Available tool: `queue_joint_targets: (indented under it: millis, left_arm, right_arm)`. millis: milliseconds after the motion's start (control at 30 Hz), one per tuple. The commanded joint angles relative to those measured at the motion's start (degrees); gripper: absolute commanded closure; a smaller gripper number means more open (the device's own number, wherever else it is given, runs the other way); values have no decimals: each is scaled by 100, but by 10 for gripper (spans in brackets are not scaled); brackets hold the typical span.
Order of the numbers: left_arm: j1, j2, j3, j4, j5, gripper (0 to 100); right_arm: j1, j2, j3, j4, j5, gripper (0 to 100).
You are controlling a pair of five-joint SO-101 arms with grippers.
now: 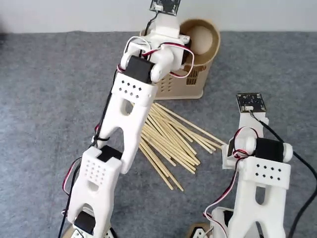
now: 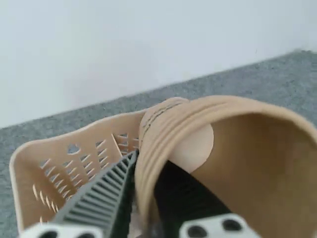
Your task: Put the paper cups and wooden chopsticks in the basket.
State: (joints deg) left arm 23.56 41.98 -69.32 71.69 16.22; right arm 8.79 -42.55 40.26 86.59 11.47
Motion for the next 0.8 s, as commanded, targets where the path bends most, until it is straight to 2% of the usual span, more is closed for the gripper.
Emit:
queue_joint_targets:
  millis: [0, 233, 367, 433, 767]
  left_arm:
    - [35, 53, -593, 299, -35, 985]
    - [44, 88, -716, 536, -35, 969]
    - [53, 97, -716, 545, -9, 832]
    - [35, 97, -716, 492, 62, 797]
    - [18, 149, -690, -589, 158, 797]
  right_arm:
    - [-40, -163, -53, -75, -44, 690]
    - [-48, -163, -53, -57, -53, 690]
    - [-48, -163, -44, -40, -53, 690]
    - [-48, -145, -44, -40, -53, 690]
    - [-57, -119, -35, -40, -53, 690]
